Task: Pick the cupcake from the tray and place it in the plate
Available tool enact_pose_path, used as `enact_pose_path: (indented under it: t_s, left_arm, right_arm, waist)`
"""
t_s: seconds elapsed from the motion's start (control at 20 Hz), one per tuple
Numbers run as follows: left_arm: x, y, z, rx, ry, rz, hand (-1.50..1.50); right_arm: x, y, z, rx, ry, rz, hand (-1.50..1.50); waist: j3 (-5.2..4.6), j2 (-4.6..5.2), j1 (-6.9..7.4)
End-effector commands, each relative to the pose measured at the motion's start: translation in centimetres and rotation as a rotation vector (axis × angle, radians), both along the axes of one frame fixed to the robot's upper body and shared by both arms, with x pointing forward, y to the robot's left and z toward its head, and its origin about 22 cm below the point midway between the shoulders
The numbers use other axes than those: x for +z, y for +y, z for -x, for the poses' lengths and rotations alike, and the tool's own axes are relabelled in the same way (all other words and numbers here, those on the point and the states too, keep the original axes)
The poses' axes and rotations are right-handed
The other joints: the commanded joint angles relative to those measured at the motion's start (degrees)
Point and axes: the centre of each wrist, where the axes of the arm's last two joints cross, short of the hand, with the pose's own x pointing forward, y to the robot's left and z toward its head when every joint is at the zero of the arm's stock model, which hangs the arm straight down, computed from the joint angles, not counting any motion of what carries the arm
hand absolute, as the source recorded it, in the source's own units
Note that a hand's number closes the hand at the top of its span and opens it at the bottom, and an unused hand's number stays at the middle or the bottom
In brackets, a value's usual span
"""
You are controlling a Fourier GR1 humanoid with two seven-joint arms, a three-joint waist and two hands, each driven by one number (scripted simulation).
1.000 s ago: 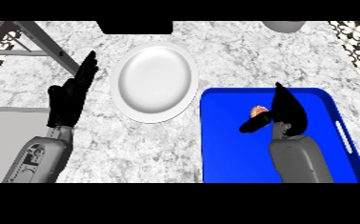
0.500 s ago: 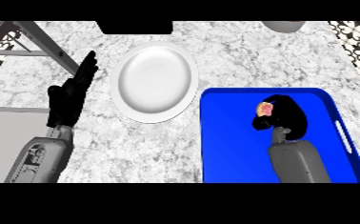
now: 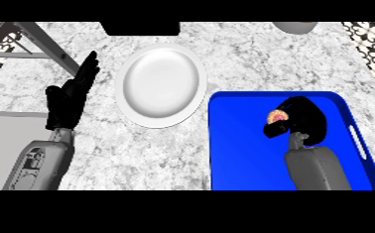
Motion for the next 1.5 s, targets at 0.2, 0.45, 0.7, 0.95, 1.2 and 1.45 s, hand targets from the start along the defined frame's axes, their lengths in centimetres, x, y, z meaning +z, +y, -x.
enact_pose_path:
  t_s: [0.2, 0.45, 0.7, 0.95, 1.2, 1.45]
  left_arm:
    - [-0.4, -1.0, 0.8, -0.009, -0.009, -0.003, 0.0]
    - [-0.8, -1.2, 1.0, 0.002, 0.018, 0.0, 0.0]
    - [-0.8, -1.1, 0.5, 0.003, 0.009, 0.016, 0.0]
    - [-0.7, -3.0, 0.7, 0.0, -0.01, 0.019, 0.0]
    - [-0.9, 0.1, -0.2, -0.006, 0.003, -0.002, 0.0]
    - [-0.1, 0.3, -0.5, -0.019, -0.002, 0.009, 0.0]
  right_arm:
    - [0.0, 0.4, 1.8, 0.545, -0.046, 0.118, 1.5]
    - [4.3, 0.2, 2.8, 0.595, -0.436, 0.18, 1.5]
    - [7.4, 1.7, 1.7, 0.676, -0.671, 0.168, 1.5]
    - [11.1, 4.6, 3.3, 0.826, -0.771, 0.064, 1.5]
    - [12.3, 10.2, 0.3, 0.855, -0.717, -0.06, 1.5]
    - [13.3, 14.5, -3.2, 0.85, -0.674, -0.134, 1.5]
  waist:
    - [0.05, -0.17, 0.43]
    - [0.04, -0.32, -0.54]
    - [0.03, 0.04, 0.04]
    - [0.02, -0.14, 0.13]
    - [-0.01, 0.13, 0.45]
    - [-0.02, 0.28, 1.12]
